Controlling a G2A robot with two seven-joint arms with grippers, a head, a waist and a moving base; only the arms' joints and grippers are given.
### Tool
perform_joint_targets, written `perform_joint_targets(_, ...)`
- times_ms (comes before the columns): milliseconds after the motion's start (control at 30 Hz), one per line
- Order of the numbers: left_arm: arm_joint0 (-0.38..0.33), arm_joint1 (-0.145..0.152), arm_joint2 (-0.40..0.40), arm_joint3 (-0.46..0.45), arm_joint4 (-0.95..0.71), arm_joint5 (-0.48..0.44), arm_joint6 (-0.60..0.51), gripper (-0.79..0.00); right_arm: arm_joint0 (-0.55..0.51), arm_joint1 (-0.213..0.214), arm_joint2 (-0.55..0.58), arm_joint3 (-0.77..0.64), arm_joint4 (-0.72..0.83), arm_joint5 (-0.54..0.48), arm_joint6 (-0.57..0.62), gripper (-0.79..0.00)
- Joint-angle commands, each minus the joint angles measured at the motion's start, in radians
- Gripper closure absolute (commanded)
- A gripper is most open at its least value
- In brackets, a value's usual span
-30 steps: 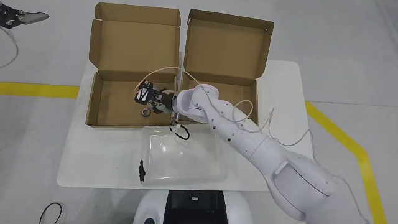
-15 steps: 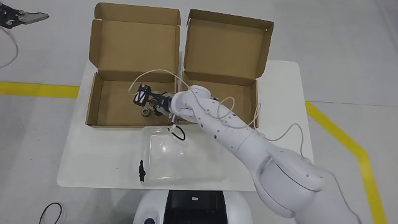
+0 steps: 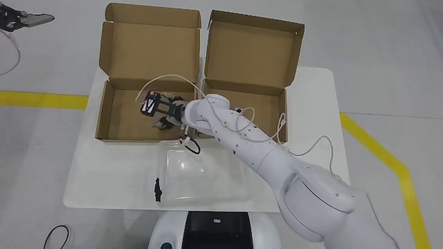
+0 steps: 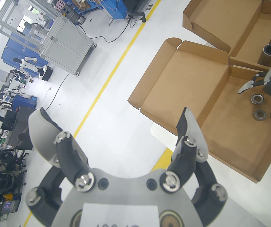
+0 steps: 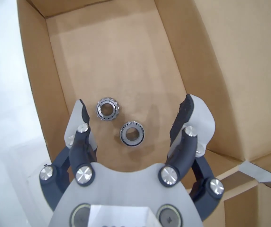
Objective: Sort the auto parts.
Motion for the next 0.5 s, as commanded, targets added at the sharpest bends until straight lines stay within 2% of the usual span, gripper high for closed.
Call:
perform_joint_targets(0, 0.000, 0.000, 0.000, 0.000, 0.000, 0.000, 0.000, -0.785, -0.012, 0.010, 0.011, -0.019, -0.010, -0.010, -0.046, -0.714)
perform_joint_targets(167, 0.000, 0.000, 0.000, 0.000, 0.000, 0.000, 0.000, -0.785, -0.054, 0.051, 0.049, -0.091, -0.052, -0.036, -0.154, -0.782)
perform_joint_targets(467, 0.000, 0.000, 0.000, 0.000, 0.000, 0.000, 0.000, -0.785, -0.204, 0.166, 0.175, -0.345, -0.156, -0.070, -0.234, -0.785)
